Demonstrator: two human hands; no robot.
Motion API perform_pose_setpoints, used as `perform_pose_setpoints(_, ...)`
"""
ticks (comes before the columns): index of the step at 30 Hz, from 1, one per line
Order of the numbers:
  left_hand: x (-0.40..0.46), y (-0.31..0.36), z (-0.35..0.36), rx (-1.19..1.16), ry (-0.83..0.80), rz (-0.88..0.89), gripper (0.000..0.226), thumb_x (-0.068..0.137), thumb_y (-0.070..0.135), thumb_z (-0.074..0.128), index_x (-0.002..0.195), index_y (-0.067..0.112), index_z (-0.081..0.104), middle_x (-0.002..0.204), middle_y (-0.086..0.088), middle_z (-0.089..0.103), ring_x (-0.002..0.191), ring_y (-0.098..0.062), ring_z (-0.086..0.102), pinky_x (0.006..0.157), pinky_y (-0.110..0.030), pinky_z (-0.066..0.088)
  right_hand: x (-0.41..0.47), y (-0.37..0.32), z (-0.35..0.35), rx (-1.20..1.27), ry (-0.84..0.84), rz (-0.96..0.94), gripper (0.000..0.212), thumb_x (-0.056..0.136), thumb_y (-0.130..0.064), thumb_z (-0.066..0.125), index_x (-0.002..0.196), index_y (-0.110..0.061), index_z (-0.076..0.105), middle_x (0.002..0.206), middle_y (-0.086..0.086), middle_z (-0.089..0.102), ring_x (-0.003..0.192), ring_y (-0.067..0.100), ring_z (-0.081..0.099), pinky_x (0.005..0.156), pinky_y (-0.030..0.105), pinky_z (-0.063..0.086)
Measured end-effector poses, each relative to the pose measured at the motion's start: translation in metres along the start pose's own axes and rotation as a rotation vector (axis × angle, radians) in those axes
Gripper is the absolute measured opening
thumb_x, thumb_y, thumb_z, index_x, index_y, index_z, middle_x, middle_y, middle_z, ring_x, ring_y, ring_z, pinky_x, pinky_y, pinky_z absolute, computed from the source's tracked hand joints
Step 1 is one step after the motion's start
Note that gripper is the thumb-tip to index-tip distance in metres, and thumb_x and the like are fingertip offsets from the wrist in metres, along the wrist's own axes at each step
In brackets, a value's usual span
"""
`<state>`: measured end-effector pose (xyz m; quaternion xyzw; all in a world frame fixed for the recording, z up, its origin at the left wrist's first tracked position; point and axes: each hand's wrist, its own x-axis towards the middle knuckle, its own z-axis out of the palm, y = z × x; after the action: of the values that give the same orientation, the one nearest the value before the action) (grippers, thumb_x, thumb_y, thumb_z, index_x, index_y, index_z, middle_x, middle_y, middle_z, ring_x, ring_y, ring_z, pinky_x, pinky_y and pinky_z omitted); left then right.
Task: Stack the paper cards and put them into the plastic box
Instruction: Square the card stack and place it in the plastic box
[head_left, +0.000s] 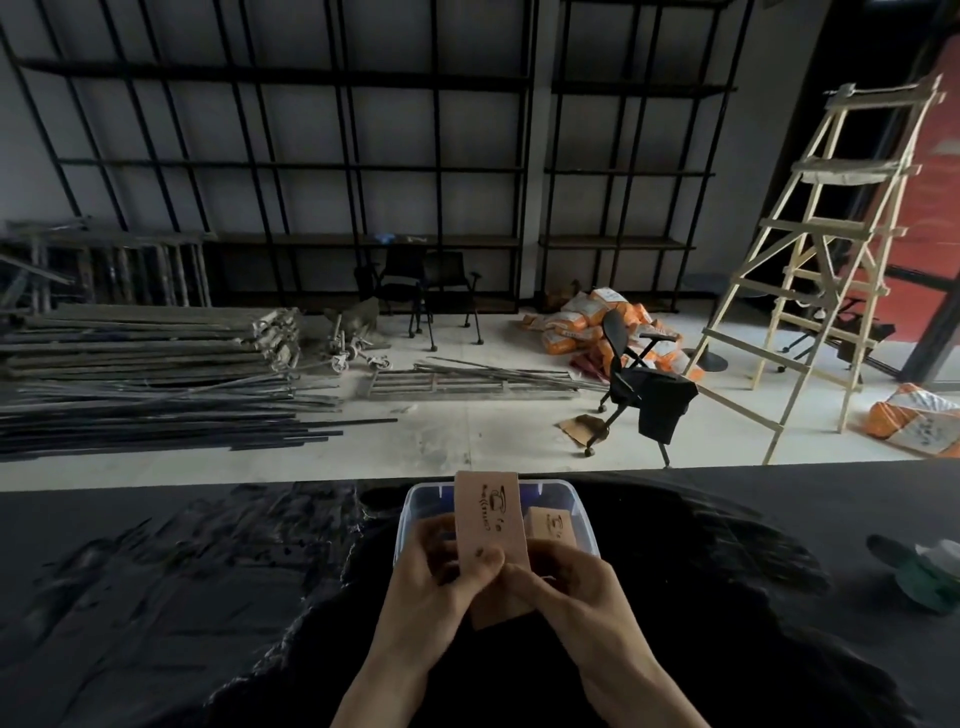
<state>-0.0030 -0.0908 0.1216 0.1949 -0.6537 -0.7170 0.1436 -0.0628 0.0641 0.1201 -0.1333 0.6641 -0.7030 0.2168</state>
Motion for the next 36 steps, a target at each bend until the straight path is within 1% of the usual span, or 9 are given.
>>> perform_pose_setpoints(3, 0.002, 0.004, 0.000, -0.037, 0.029, -0.047, 0.045, 0.079, 0.036, 0.079, 0.119, 0.018, 0.065, 0.105, -0.003, 0.080, 0.099, -0.021, 0.077, 0.094, -0.043, 0.061, 0.001, -0.001, 0.005, 0.019, 0.046, 0.021, 0.028, 0.081, -0.021, 0.083, 0.106, -0.009, 0.076, 0.096, 0.005, 0.081, 0.088, 0.024, 0.078, 0.082, 0.040, 0.062)
perform_pose_setpoints(5, 0.006, 0.003, -0.001, -0.030, 0.042, -0.062, 0.045, 0.083, 0.022, 0.083, 0.123, 0.018, 0.063, 0.098, -0.003, 0.083, 0.098, -0.023, 0.078, 0.098, -0.050, 0.059, 0.003, 0.002, 0.009, 0.019, 0.059, 0.025, 0.027, 0.081, -0.024, 0.083, 0.103, -0.010, 0.078, 0.095, 0.005, 0.082, 0.087, 0.023, 0.078, 0.081, 0.039, 0.062)
perform_pose_setpoints(11, 0.013, -0.001, -0.007, -0.107, 0.174, -0.101, 0.043, 0.085, 0.007, 0.081, 0.122, 0.013, 0.060, 0.092, -0.007, 0.080, 0.086, -0.022, 0.074, 0.066, -0.035, 0.058, 0.018, 0.020, 0.010, -0.147, 0.176, -0.109, 0.039, 0.079, -0.050, 0.072, 0.108, -0.024, 0.073, 0.098, 0.001, 0.080, 0.091, 0.016, 0.076, 0.078, 0.032, 0.062)
perform_pose_setpoints(14, 0.017, -0.004, -0.016, -0.125, 0.235, -0.133, 0.044, 0.087, 0.011, 0.080, 0.124, 0.012, 0.056, 0.100, -0.010, 0.073, 0.086, -0.020, 0.067, 0.065, -0.038, 0.056, 0.035, 0.037, -0.004, -0.665, 0.273, -0.280, 0.034, 0.095, -0.047, 0.060, 0.127, -0.034, 0.060, 0.127, -0.007, 0.068, 0.114, 0.012, 0.066, 0.091, 0.034, 0.058)
perform_pose_setpoints(19, 0.028, -0.015, -0.023, -0.108, 0.276, -0.149, 0.046, 0.086, 0.017, 0.081, 0.125, 0.011, 0.057, 0.102, -0.014, 0.074, 0.093, -0.028, 0.067, 0.078, -0.049, 0.059, 0.048, 0.059, -0.006, -1.300, -0.074, -0.332, 0.061, 0.097, -0.050, 0.049, 0.154, -0.032, 0.037, 0.158, -0.006, 0.041, 0.148, 0.022, 0.032, 0.123, 0.042, 0.021)
perform_pose_setpoints(22, 0.033, -0.019, -0.021, -0.117, 0.280, -0.159, 0.048, 0.086, 0.021, 0.082, 0.126, 0.014, 0.057, 0.104, -0.014, 0.075, 0.100, -0.031, 0.067, 0.072, -0.044, 0.059, 0.045, 0.064, -0.004, -1.417, -0.150, -0.297, 0.064, 0.094, -0.054, 0.046, 0.153, -0.031, 0.038, 0.153, -0.005, 0.046, 0.145, 0.021, 0.036, 0.124, 0.044, 0.015)
perform_pose_setpoints(26, 0.036, -0.026, -0.018, -0.126, 0.272, -0.192, 0.050, 0.085, 0.022, 0.082, 0.127, 0.017, 0.056, 0.107, -0.014, 0.074, 0.102, -0.031, 0.065, 0.064, -0.036, 0.052, 0.036, 0.076, -0.005, -1.469, -0.097, -0.322, 0.060, 0.074, -0.064, 0.048, 0.123, -0.035, 0.068, 0.113, -0.013, 0.073, 0.107, 0.014, 0.071, 0.102, 0.041, 0.053)
perform_pose_setpoints(31, 0.038, -0.030, -0.011, -0.105, 0.259, -0.196, 0.046, 0.086, 0.020, 0.081, 0.125, 0.016, 0.057, 0.107, -0.015, 0.074, 0.097, -0.027, 0.066, 0.061, -0.035, 0.053, 0.012, 0.099, -0.011, -1.461, -0.114, -0.370, 0.060, 0.063, -0.068, 0.056, 0.111, -0.036, 0.073, 0.104, -0.013, 0.075, 0.097, 0.014, 0.074, 0.097, 0.038, 0.034)
perform_pose_setpoints(36, 0.044, -0.037, 0.001, -0.063, 0.238, -0.212, 0.045, 0.083, 0.020, 0.083, 0.121, 0.014, 0.058, 0.111, -0.013, 0.073, 0.107, -0.032, 0.066, 0.091, -0.055, 0.058, -0.006, 0.087, -0.011, -1.418, -0.039, -0.545, 0.056, 0.079, -0.075, 0.047, 0.118, -0.039, 0.065, 0.110, -0.013, 0.076, 0.101, 0.010, 0.074, 0.098, 0.036, 0.046)
